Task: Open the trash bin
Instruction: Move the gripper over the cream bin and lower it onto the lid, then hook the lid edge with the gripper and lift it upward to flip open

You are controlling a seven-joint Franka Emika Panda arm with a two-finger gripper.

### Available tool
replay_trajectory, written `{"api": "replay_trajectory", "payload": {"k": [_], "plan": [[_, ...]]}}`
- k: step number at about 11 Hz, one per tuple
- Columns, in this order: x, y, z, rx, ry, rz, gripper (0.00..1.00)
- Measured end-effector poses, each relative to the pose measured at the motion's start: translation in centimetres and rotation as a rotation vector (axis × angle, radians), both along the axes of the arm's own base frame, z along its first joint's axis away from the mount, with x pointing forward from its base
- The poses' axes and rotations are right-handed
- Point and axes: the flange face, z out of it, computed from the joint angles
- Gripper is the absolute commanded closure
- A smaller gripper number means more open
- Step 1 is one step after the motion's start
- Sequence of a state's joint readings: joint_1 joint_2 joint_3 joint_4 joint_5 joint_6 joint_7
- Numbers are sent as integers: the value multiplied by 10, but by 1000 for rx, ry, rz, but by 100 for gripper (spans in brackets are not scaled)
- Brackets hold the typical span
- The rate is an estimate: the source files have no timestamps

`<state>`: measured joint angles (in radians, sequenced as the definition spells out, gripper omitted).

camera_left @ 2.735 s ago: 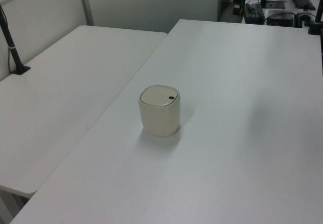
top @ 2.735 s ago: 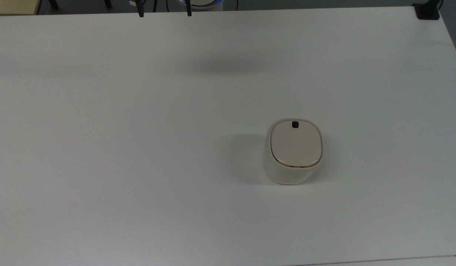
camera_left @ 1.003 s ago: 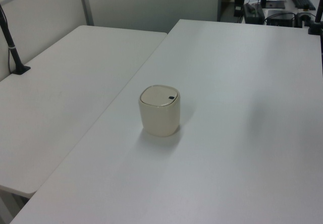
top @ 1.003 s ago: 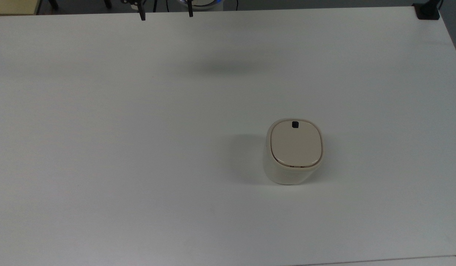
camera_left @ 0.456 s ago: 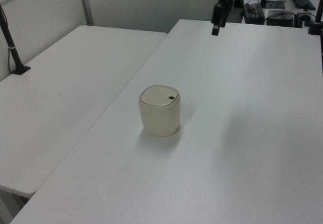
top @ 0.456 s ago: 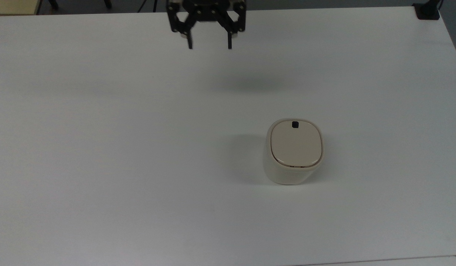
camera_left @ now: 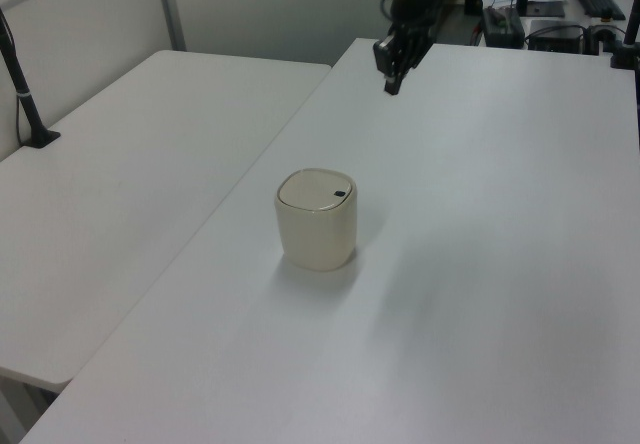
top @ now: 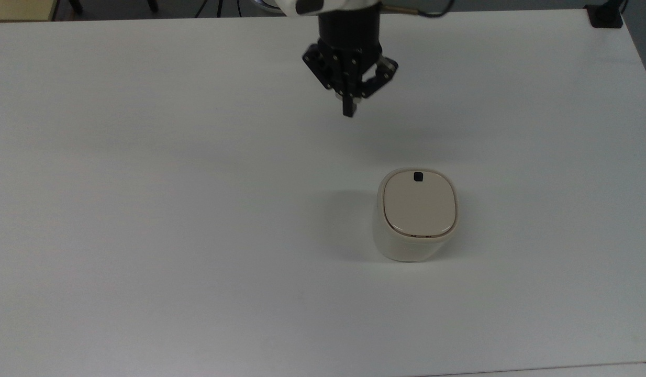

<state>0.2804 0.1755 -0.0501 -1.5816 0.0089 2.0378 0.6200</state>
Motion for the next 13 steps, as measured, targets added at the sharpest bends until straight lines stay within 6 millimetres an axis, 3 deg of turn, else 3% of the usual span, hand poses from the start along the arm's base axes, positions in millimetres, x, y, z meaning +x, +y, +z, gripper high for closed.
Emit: {"api": "replay_trajectory", "payload": {"k": [9,13], "plan": [[28,105,-97,18,-94,-140,100],[29,123,-123,10,-101,-159,100]]}}
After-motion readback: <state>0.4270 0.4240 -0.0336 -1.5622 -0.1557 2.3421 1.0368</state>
